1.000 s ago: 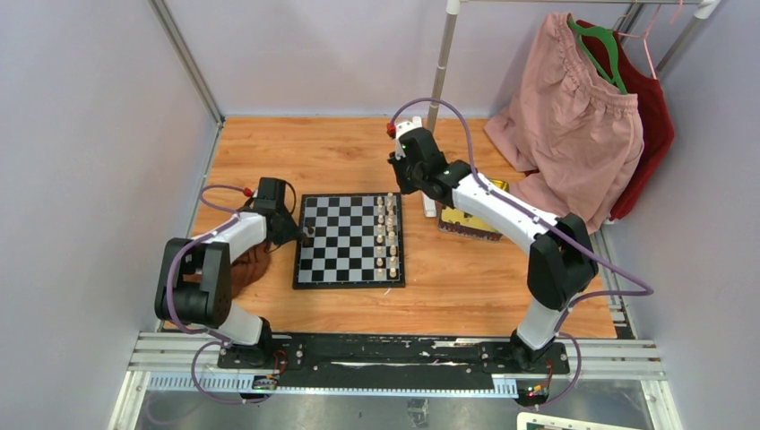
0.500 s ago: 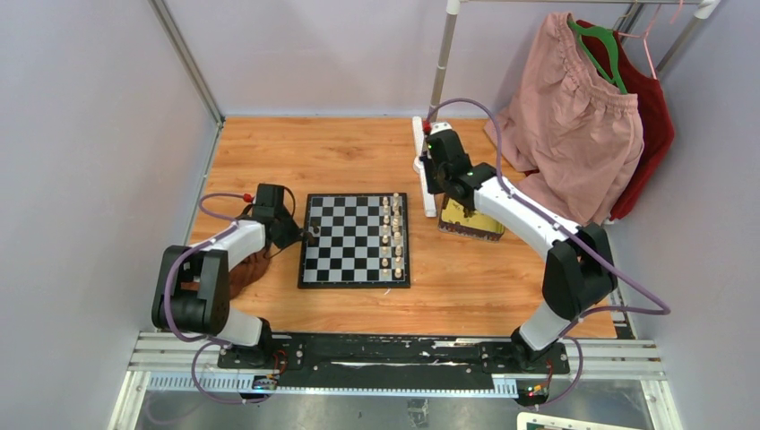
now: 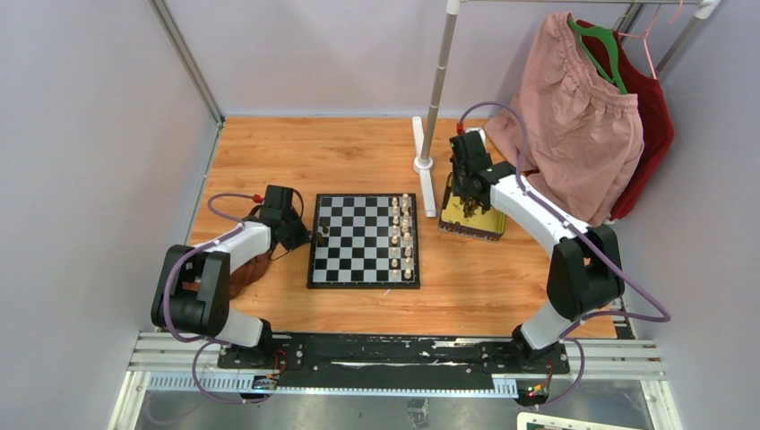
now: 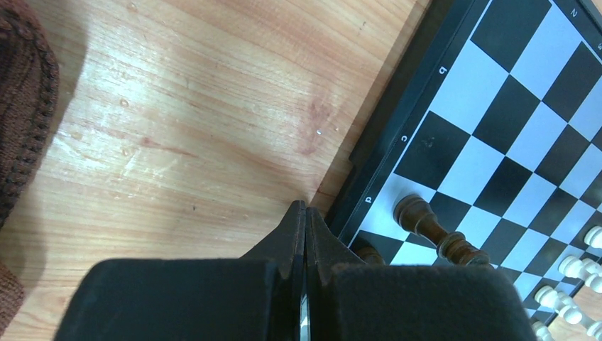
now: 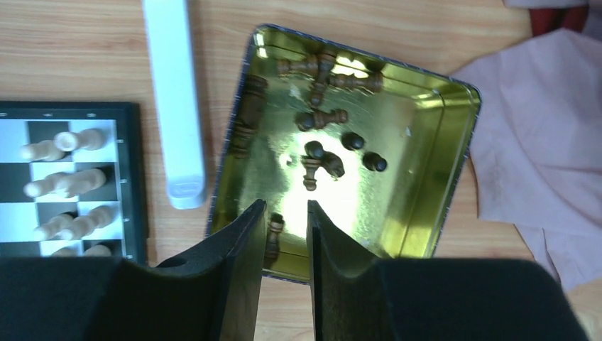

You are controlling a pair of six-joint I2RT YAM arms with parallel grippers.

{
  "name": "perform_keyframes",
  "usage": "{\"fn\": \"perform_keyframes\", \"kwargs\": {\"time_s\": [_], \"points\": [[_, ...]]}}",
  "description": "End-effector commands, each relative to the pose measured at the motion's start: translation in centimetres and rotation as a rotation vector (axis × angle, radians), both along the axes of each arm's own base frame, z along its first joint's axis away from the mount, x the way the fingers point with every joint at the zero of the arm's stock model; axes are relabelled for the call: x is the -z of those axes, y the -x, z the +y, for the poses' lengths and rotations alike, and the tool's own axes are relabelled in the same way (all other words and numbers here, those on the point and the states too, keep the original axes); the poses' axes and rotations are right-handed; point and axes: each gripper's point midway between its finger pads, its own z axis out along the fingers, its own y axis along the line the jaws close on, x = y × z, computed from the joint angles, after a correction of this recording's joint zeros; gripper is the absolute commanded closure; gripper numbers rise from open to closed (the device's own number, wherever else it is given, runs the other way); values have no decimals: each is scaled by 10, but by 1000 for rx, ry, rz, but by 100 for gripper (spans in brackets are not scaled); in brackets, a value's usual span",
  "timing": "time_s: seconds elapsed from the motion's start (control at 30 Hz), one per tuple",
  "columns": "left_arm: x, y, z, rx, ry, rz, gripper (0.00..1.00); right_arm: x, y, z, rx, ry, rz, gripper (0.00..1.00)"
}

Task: Set up the chess pieces on the board
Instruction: Move the chessboard to the center of the board.

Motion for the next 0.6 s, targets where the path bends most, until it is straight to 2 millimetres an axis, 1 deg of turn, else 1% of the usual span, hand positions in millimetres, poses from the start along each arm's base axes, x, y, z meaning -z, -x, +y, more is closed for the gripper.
{"fn": "perform_keyframes", "kwargs": {"time_s": [0.0, 0.07, 0.13, 0.23, 0.57], "points": [[6, 11, -10, 25, 30, 35, 100, 15, 9, -31, 98, 6, 60, 67], [7, 11, -12, 31, 35, 38, 100, 22, 9, -36, 113, 0, 81, 65], [8, 11, -15, 36, 41, 39, 100, 28, 9, -41, 126, -3, 97, 60], [8, 10, -17, 42, 43, 34, 100, 36, 9, -45, 135, -9, 123, 59], [3, -3, -22, 65, 51, 26, 100, 58, 4, -47, 145, -8, 180, 59]]}}
